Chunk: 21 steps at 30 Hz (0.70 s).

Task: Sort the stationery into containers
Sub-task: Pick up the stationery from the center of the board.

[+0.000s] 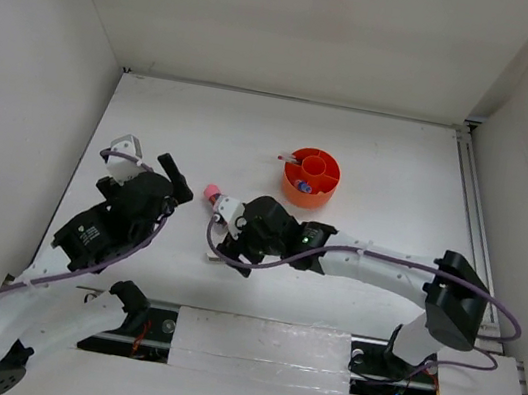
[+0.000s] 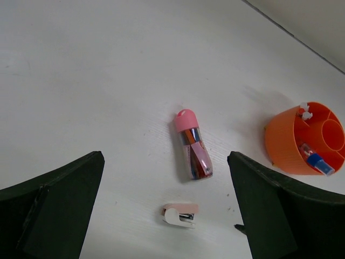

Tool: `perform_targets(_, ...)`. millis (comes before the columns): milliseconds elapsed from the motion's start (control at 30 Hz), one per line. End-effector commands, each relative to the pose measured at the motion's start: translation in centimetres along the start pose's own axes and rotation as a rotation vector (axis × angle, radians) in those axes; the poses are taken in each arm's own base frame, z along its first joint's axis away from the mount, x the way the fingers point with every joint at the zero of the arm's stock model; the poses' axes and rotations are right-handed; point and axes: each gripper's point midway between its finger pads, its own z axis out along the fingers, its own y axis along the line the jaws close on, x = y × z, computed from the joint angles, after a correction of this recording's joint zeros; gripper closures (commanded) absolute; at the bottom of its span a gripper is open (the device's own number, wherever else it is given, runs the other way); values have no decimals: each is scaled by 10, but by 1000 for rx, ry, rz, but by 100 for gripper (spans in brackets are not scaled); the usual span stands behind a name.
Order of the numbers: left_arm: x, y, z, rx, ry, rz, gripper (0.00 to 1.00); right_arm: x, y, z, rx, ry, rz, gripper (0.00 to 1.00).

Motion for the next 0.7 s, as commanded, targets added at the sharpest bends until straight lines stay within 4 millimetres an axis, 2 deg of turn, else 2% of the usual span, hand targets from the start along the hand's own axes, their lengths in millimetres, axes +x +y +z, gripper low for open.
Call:
perform_targets(0, -27, 12, -12, -38, -89, -109, 1, -23, 25, 15, -111, -50, -156, 19)
perform_targets(33, -29, 11, -14, -22, -91, -114, 1, -20, 33, 20, -136, -36, -177, 19)
perform_targets(67, -29, 11, -14, -16, -96, -109, 1, -27, 32, 24, -136, -37, -189, 19)
perform_targets(100, -28, 8, -14, 0, -88, -106, 1, -19, 31, 36, -142, -2, -198, 19)
perform_targets(167, -28, 8, -16, 11, -85, -103, 1, -16, 29, 44, -147, 25, -240, 18)
perform_targets(200, -30, 6, -16, 16, -89, -110, 1, -23, 28, 48, -146, 14, -255, 18)
perform_targets(267, -25, 3, -15, 33, -73, -99, 1, -10, 28, 60, -155, 56, -270, 18)
perform_targets(300, -23, 2, -13, 40, -67, -74, 1, -13, 27, 63, -154, 52, -284, 18)
perform_targets(367, -21, -4, -14, 80, -59, -56, 1, -3, 26, 73, -160, 73, -300, 18)
perform_targets(500, -22, -12, -15, 117, -53, -51, 1, 0, 17, 78, -180, 66, -314, 18)
perform_targets(667, -17, -15, -14, 139, -36, -22, 1, -1, 5, 76, -261, 6, -282, 19)
